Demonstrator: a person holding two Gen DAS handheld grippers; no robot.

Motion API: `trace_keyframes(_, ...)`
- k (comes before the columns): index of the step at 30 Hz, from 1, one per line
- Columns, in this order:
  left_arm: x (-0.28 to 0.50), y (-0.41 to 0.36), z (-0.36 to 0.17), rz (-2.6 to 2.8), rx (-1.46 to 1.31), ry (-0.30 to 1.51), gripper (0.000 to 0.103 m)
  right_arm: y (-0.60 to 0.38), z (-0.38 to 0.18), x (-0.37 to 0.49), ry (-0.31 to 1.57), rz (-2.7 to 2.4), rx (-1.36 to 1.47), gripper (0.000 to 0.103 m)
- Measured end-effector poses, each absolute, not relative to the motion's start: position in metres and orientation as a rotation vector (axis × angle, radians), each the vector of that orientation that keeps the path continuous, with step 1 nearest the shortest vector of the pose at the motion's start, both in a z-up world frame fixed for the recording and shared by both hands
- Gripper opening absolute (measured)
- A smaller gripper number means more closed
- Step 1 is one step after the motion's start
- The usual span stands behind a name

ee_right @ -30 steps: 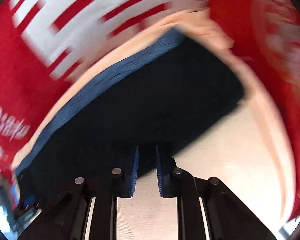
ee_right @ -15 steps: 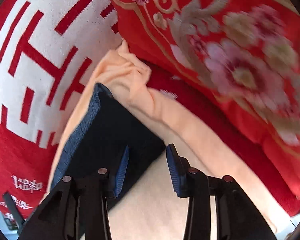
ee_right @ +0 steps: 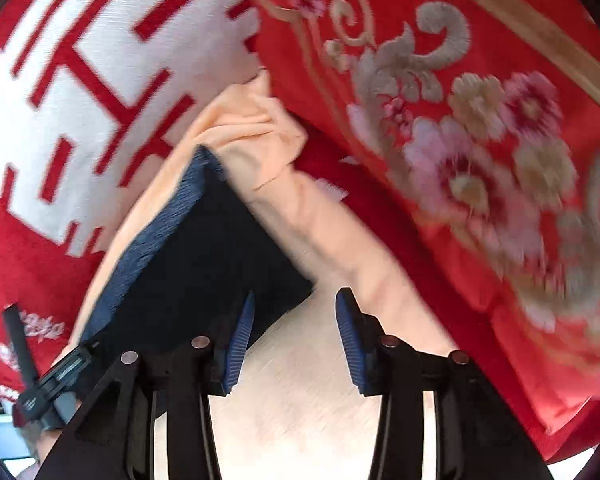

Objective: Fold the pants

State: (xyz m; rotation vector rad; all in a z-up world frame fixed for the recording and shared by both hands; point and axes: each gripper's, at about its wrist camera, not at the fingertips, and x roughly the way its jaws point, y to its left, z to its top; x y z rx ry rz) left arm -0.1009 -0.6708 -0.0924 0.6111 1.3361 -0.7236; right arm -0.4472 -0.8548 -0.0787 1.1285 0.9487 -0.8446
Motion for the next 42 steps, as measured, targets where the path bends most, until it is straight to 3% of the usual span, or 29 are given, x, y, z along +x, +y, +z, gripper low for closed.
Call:
trace_keyframes(10,-0.099,-0.674,-0.086,-0.68,0.608,1.35,0.089,-0.802,-0.092,-0.451,0.993,-0.723,1.223,0.046)
trace_keyframes(42,-0.126,-0.671,-0.099,-0.658,0.626,1.317,0.089,-0.812,-0.109,-0.446,0.98,-0.681,1.236,0.048)
